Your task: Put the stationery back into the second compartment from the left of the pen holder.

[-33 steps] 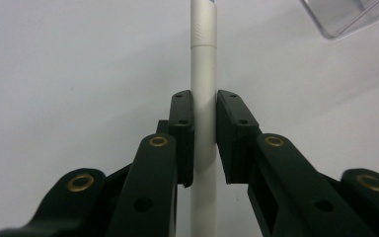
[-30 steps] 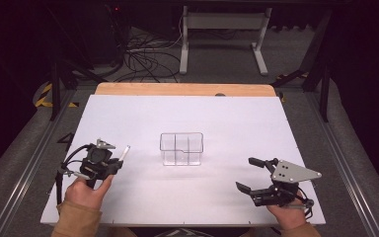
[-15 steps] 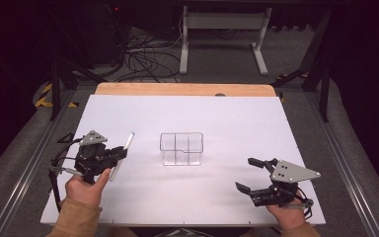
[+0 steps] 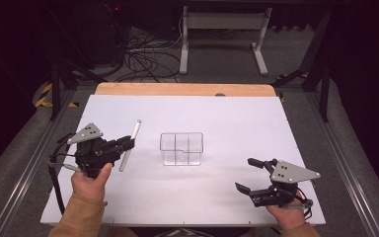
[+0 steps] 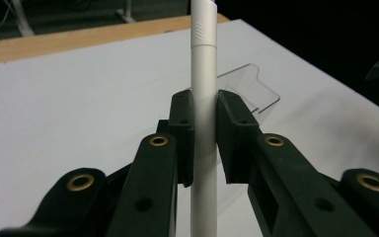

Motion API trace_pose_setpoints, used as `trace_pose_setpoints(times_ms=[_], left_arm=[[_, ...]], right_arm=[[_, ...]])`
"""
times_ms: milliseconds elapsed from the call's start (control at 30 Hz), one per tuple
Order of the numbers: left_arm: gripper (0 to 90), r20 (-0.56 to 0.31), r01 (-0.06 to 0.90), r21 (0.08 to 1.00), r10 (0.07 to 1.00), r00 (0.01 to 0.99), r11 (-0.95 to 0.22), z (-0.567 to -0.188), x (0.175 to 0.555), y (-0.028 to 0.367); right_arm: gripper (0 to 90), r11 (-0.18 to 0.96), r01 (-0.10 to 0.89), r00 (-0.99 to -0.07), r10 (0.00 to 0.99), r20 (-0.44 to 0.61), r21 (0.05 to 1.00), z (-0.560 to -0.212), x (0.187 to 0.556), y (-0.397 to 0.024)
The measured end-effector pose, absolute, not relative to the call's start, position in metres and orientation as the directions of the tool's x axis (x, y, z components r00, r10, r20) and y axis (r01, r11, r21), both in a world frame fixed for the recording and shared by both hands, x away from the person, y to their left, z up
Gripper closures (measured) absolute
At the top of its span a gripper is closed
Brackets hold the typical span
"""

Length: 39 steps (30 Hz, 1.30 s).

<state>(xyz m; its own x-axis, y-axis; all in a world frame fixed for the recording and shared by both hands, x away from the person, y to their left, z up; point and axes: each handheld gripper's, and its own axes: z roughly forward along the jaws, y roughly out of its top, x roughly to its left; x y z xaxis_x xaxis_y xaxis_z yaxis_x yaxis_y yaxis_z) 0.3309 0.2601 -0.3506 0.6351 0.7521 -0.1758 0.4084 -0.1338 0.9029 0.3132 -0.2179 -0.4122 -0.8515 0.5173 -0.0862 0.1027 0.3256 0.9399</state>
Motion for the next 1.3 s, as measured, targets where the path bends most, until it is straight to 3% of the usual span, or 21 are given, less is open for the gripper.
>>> trace_pose_setpoints(times_ms=[800,1067,1300], left_arm=[[78.7,-0.185,0.268,0.962,0.598,0.780,-0.052,-0.338,0.360,0.216],[78.7,-0.148,0.194,0.981,0.561,0.815,-0.023,-0.339,0.370,0.196],[78.7,-0.152,0.186,0.982,0.520,0.840,-0.013,-0.345,0.380,0.178]], right_arm=[[16.5,0.328,0.105,-0.854,0.514,-0.084,0.939,-0.413,0.313,-0.217],[16.5,0.327,0.104,-0.855,0.512,-0.084,0.939,-0.414,0.313,-0.218],[16.5,0.325,0.101,-0.858,0.508,-0.083,0.940,-0.414,0.312,-0.218]])
